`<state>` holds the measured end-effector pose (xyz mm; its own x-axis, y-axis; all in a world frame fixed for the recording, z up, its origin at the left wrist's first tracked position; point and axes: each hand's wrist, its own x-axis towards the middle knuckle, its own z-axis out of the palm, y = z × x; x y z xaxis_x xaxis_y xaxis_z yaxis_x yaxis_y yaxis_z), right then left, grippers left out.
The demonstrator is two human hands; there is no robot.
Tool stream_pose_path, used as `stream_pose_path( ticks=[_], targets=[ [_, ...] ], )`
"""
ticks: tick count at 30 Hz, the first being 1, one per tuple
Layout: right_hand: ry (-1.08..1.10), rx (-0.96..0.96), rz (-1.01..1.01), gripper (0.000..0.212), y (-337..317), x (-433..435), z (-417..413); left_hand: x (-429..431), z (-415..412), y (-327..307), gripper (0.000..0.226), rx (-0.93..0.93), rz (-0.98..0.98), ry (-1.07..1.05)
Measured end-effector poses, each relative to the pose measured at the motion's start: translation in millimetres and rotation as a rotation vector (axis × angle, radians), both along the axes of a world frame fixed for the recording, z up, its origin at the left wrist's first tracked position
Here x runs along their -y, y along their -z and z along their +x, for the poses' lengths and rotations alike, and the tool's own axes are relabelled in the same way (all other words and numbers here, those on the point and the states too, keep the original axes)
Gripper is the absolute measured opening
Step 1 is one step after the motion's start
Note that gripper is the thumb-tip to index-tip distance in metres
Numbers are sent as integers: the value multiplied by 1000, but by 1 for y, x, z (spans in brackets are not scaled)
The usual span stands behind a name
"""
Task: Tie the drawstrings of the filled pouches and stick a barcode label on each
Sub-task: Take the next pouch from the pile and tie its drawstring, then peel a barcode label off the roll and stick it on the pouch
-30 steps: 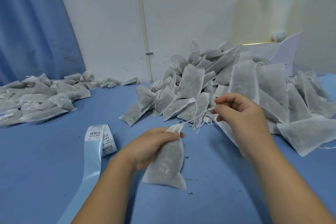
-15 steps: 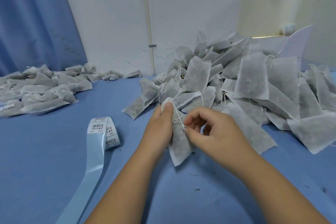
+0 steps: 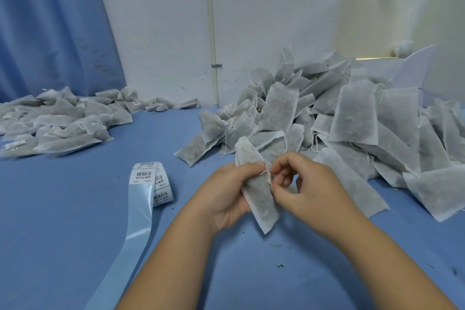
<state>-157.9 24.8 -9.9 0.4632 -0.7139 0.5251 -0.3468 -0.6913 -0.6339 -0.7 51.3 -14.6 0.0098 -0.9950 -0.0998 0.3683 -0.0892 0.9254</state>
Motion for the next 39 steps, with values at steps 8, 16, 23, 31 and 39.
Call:
stream_pose_path(
  ticks=[8,16,23,31,39],
  targets=[
    [22,-71,-207,25,6,2,2,-3,0,-3,45,-17,21,36],
    [30,61,-246,44,11,-6,10,-10,11,-17,19,279,-84,-8],
    [-18,96,-191,36,15,-17,41,-28,58,-38,18,422,-96,-190],
    [-126,36,-6,26,11,-27,99,-54,162,-44,29,288,-119,-447],
    [-96,-98,-103,13,0,-22,168,-76,237,-11,27,107,-36,-393]
  ],
)
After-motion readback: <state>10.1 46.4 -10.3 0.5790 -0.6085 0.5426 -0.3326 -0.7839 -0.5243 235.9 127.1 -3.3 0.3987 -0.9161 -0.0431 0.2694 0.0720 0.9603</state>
